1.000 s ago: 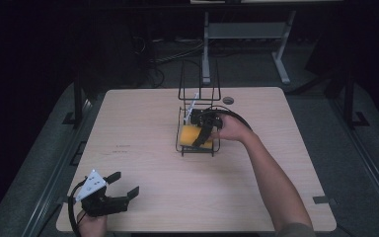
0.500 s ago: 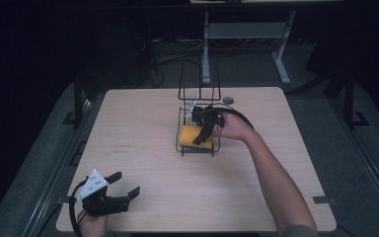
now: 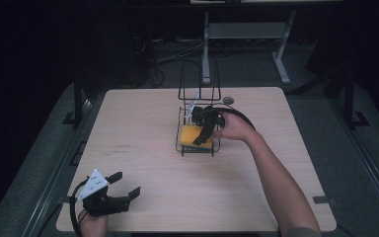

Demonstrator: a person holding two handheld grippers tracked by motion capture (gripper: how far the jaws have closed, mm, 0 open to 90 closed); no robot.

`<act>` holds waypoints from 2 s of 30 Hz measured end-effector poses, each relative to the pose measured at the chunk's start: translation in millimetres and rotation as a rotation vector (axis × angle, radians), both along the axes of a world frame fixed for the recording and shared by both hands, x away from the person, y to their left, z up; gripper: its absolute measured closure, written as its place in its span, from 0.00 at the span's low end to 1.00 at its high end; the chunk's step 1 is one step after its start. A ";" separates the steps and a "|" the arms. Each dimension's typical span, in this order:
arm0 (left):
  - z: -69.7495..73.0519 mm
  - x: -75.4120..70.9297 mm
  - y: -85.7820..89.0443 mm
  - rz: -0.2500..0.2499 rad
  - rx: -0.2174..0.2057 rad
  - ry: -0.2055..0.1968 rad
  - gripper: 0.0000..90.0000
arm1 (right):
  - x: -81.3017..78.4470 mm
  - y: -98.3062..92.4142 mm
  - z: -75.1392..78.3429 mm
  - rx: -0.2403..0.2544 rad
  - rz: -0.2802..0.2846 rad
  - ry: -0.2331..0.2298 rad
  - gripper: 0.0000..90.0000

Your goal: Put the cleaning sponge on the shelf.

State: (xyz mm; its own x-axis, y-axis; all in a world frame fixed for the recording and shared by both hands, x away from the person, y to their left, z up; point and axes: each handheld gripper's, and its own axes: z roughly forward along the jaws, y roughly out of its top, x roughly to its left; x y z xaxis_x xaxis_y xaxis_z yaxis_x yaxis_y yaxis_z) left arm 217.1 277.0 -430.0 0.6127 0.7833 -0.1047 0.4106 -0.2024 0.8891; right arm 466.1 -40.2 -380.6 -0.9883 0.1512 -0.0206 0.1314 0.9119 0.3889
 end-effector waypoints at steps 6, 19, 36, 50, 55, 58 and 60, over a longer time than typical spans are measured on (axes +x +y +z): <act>0.2 -0.2 0.1 0.000 -0.001 -0.002 0.14 | -5.2 3.5 1.5 -0.006 0.011 0.002 0.19; 0.3 -0.2 -0.2 0.001 -0.003 -0.001 0.14 | -16.0 7.5 7.9 -0.021 0.021 0.010 0.19; 0.4 -0.1 -1.5 -0.004 0.000 -0.002 0.14 | -29.4 5.0 3.3 -0.011 0.043 0.016 0.19; 0.6 -0.2 -1.2 -0.003 -0.001 -0.006 0.14 | -37.3 3.4 -0.8 0.000 0.038 0.018 0.19; 0.8 -0.4 -1.5 -0.003 0.000 -0.005 0.14 | -42.4 5.1 -1.9 -0.018 0.046 0.005 0.19; 0.8 -0.4 -1.3 -0.003 0.000 -0.005 0.14 | -44.9 6.1 -0.7 -0.017 0.057 0.001 0.19; 0.8 -0.4 -1.4 -0.003 0.001 -0.005 0.14 | -47.1 6.6 -0.1 -0.025 0.059 -0.002 0.19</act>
State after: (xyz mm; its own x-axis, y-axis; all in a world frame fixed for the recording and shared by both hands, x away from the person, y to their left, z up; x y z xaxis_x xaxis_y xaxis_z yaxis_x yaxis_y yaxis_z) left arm 216.7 275.6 -429.2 0.6154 0.7816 -0.1014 0.4059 -0.2041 0.8908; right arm 419.0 -33.6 -380.7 -0.9954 0.0923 -0.0254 0.0767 0.9275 0.3659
